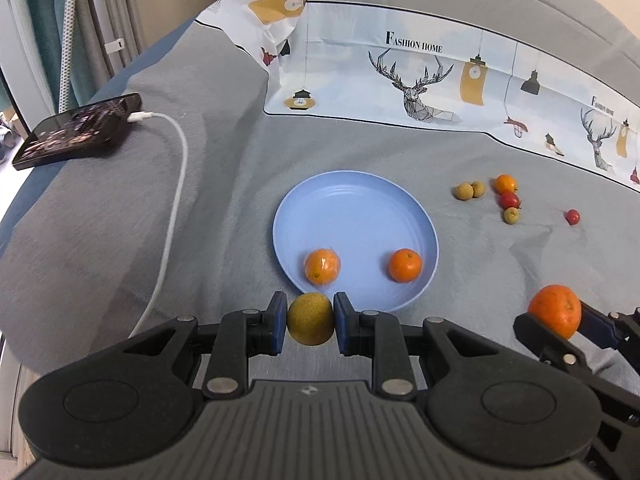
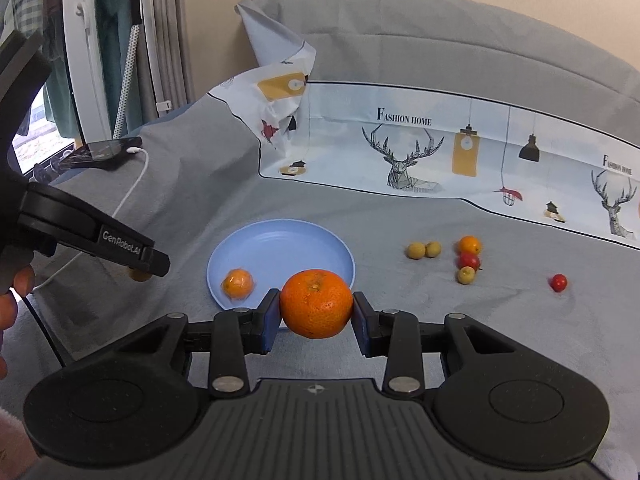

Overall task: Organize fruits
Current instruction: 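Carry the yellow fruit toward the plate while the right tool carries the mandarin there, then open the left tool over the plate while the right tool releases its mandarin there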

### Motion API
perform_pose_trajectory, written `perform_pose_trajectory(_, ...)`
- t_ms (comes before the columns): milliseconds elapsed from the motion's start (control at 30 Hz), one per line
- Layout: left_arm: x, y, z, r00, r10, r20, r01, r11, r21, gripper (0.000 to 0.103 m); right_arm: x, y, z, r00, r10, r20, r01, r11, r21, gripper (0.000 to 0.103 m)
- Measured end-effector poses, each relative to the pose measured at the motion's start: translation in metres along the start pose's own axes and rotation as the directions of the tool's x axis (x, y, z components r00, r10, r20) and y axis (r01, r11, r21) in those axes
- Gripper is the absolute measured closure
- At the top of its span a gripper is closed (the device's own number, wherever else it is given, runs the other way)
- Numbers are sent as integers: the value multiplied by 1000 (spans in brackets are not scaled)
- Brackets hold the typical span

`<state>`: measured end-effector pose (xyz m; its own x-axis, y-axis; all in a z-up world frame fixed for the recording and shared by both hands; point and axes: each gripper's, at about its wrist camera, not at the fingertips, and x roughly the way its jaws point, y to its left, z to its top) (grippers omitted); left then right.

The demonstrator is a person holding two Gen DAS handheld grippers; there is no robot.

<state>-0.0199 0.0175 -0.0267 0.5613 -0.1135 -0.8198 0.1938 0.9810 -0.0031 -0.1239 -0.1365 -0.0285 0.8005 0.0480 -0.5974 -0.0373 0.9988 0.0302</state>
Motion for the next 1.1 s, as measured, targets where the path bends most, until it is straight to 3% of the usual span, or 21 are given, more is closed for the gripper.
perform_pose_trajectory(700,120,-10,54,990,51,-134,-49,999,23,76,141,-7,15,988,27,-153,-25,1000,17,64)
perform_pose_trajectory(1033,156,-4,60,988,63,-140,-60,998,27,75,181,-5,13,980,35,-194,-37,999,-2,64)
perform_pose_trajectory(1100,158,-2,63,990,54,-128,-51,998,29,55,187,-5,16,979,47,-201,-48,999,2,63)
